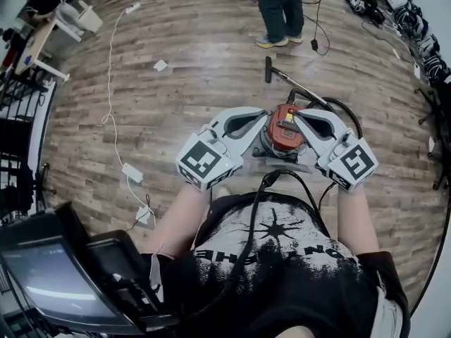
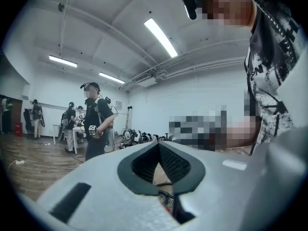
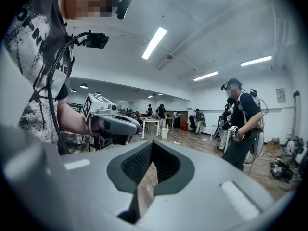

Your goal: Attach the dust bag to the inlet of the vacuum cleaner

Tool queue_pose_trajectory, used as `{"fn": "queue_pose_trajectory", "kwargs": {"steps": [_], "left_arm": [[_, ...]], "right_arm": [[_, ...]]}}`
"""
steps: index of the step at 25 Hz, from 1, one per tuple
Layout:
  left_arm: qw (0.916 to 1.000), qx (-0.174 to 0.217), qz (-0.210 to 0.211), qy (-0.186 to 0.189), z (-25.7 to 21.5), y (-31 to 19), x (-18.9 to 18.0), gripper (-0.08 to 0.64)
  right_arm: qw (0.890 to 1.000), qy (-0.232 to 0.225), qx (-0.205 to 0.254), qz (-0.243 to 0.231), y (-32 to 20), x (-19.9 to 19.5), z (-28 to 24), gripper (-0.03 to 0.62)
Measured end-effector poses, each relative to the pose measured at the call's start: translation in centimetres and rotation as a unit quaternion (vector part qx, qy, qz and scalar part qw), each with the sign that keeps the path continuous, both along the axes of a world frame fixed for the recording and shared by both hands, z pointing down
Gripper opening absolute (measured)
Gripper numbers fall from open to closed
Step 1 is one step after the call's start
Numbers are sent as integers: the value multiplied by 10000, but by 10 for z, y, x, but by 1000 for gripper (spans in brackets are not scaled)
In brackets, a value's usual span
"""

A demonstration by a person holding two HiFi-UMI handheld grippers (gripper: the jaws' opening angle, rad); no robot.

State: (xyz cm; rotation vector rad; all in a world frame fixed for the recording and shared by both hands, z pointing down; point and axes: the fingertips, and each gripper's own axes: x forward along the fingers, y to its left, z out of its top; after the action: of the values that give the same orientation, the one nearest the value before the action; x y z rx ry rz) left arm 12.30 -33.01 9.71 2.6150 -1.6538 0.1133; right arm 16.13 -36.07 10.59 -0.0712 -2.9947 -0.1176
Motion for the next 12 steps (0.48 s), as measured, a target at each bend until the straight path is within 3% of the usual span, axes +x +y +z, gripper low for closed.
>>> {"fn": "queue_pose_trajectory", "kwargs": {"steps": [12], "left_arm": [[9996, -183, 119, -192, 10, 6, 39, 2]], "right_arm": [[9999, -103, 117, 14, 12, 33, 7, 6]]}}
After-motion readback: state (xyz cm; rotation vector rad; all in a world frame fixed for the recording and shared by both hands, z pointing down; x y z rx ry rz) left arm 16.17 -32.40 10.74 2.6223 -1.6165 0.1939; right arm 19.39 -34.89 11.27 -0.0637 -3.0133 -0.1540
